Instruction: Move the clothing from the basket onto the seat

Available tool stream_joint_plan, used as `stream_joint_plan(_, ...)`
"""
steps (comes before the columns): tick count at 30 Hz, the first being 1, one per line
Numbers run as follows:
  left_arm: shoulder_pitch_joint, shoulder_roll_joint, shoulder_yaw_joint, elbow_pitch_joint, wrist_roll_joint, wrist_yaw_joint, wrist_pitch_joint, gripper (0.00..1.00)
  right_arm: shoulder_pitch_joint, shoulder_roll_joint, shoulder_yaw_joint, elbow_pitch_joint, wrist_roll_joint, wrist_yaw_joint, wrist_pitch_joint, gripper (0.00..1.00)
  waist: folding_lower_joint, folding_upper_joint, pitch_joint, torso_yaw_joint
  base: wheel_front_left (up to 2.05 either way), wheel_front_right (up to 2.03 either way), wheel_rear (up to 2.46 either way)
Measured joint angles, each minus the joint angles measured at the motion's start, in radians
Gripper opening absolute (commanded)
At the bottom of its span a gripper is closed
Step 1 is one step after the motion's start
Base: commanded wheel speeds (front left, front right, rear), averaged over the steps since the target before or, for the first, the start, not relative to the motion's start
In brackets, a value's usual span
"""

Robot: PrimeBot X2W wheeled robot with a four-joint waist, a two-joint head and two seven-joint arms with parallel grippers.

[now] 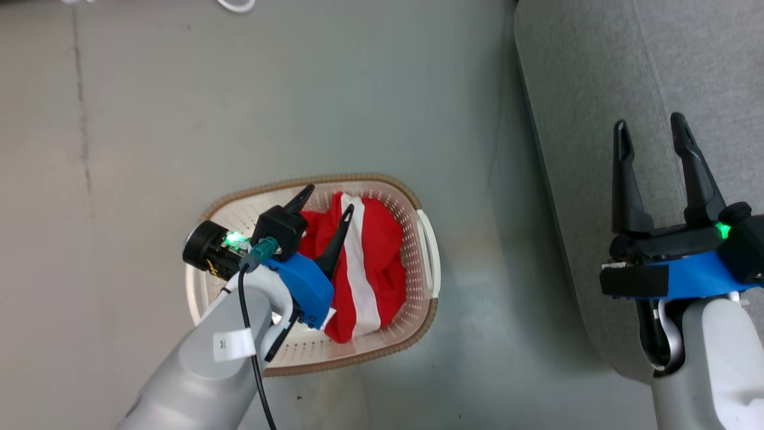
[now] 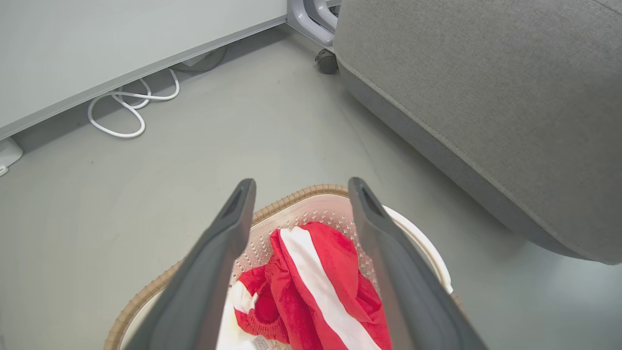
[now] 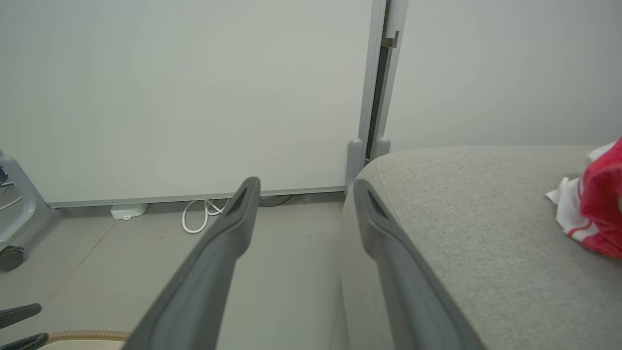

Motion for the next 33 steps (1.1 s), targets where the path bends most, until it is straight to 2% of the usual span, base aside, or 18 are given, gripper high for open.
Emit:
stream_joint_plan(11, -0.131, 0.0, -0.137, 0.191, -0.092, 0.0, 0.0, 1.0, -0.073, 0.0, 0.015, -0.026, 0.001, 0.0, 0.0, 1.0, 0.0, 0.0, 0.173, -0.029, 0.0, 0.0, 0.0)
stream_joint_plan(19, -0.202, -0.002, -0.233, 0.29, -0.175, 0.0, 0.052, 1.0, -0.123, 0.0, 0.023, -0.045, 0.002, 0.0, 0.0, 1.0, -0.0001, 0.0, 0.278, -0.044, 0.0, 0.0, 0.0)
stream_joint_plan(26, -0.256, 0.009, -0.283, 0.348, -0.235, 0.0, 0.117, 1.0, -0.155, 0.0, 0.027, -0.066, -0.002, 0.0, 0.0, 1.0, 0.0, 0.0, 0.363, -0.051, 0.0, 0.0, 0.0)
stream_joint_plan(33, -0.307, 0.012, -0.294, 0.374, -0.291, 0.0, 0.121, 1.0, -0.174, 0.0, 0.023, -0.087, -0.015, 0.0, 0.0, 1.0, -0.0001, 0.0, 0.437, -0.049, 0.0, 0.0, 0.0)
